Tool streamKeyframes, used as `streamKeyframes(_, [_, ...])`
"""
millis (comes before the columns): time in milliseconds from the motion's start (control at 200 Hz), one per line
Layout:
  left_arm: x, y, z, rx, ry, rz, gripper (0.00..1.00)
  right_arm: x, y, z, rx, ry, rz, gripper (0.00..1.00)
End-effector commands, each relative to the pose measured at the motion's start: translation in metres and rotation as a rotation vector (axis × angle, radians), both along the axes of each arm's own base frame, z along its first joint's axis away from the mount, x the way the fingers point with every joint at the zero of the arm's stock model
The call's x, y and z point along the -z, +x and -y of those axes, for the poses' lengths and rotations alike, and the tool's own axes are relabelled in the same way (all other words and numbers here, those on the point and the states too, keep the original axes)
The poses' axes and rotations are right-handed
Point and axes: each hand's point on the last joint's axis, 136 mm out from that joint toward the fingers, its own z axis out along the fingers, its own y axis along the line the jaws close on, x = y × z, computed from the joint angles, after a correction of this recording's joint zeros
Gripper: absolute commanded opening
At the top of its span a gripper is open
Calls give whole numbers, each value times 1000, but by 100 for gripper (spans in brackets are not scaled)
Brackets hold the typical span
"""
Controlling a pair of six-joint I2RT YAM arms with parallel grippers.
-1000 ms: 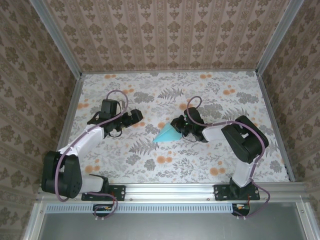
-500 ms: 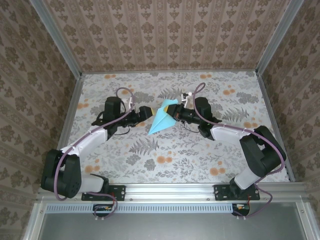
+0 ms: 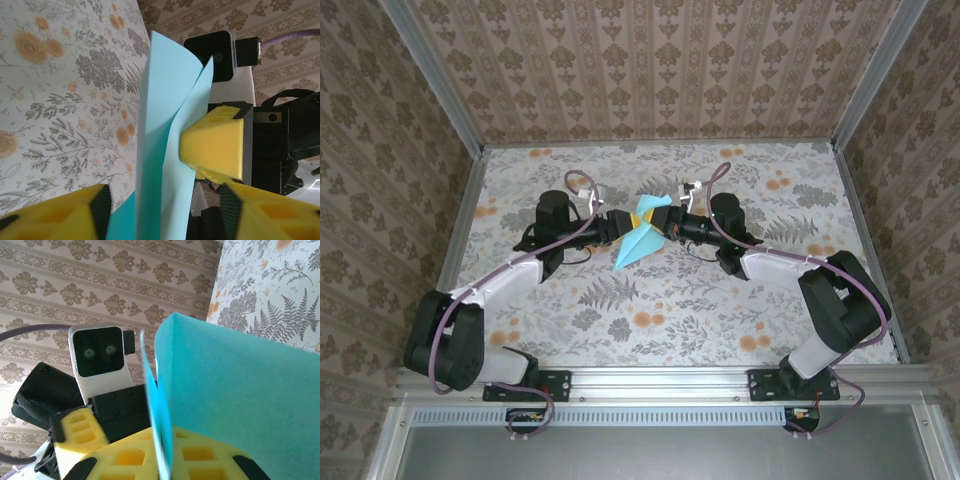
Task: Fold a paper plane with a square sheet of paper (pick it up from the middle)
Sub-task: Turn over the paper at the center of the table.
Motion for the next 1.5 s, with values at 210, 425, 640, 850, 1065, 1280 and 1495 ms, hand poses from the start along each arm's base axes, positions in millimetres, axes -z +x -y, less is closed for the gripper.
streamKeyframes(210, [-5,-5,5,40,-25,30,27,4,5,2,-6,-9,-10,13])
streamKeyframes(425, [0,0,2,16,-1,26,9,9,4,9,5,-76,-38,22])
streamKeyframes(640, [29,11,-20,-85,183,-27,7,29,-1,42,113,-340,-29,58])
streamKeyframes(850, [64,16,-74,-255,733,13,8,38,-9,92,268,-607,40,80])
streamKeyframes(1065, [65,24,-104,-366,1157,116,7,53,-16,116,335,-711,34,84])
streamKeyframes(1280, [70,36,-111,-424,1496,181,3,69,-19,140,435,-779,-19,84])
streamKeyframes(1495, [105,43,-68,-343,1443,128,6,74,-26,166,534,-817,-55,84])
